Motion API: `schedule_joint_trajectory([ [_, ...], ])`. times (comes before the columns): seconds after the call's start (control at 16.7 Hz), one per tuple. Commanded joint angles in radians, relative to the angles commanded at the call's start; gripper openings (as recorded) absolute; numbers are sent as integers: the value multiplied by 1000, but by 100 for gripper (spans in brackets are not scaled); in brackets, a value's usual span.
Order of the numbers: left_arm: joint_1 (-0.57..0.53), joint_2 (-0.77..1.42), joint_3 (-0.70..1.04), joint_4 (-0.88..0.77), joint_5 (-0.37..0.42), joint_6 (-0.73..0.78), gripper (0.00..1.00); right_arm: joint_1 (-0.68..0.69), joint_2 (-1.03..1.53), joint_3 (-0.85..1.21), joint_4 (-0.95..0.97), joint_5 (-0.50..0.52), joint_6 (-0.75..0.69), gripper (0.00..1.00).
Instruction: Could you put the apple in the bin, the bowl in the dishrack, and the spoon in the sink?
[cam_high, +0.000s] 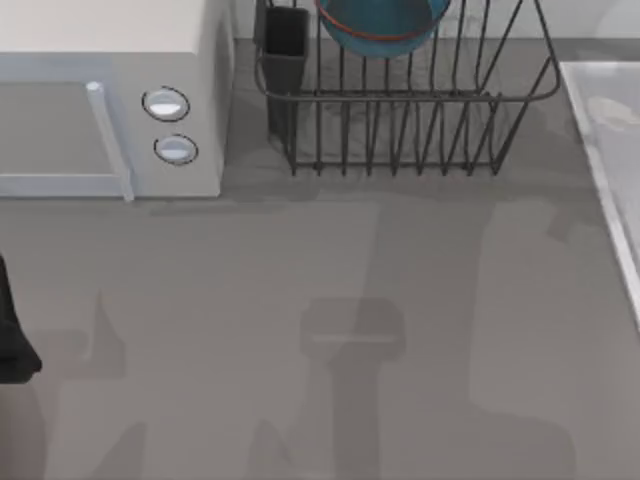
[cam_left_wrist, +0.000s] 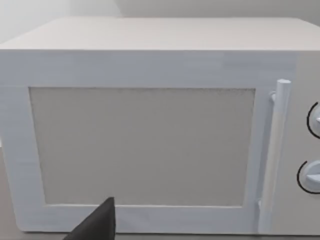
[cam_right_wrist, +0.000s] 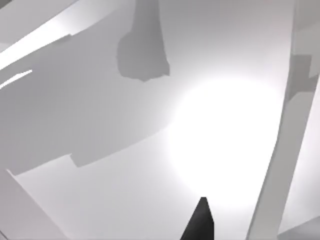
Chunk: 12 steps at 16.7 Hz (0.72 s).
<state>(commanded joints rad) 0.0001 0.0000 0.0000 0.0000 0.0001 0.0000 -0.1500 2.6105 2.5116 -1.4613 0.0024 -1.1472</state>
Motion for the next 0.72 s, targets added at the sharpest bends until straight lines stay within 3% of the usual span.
schedule_joint_trajectory([
  [0.48, 0, 0, 0, 0, 0, 0, 100, -4, -31, -122, 93, 0, 1, 0],
  [0.72, 0, 0, 0, 0, 0, 0, 100, -4, -31, -122, 93, 0, 1, 30],
])
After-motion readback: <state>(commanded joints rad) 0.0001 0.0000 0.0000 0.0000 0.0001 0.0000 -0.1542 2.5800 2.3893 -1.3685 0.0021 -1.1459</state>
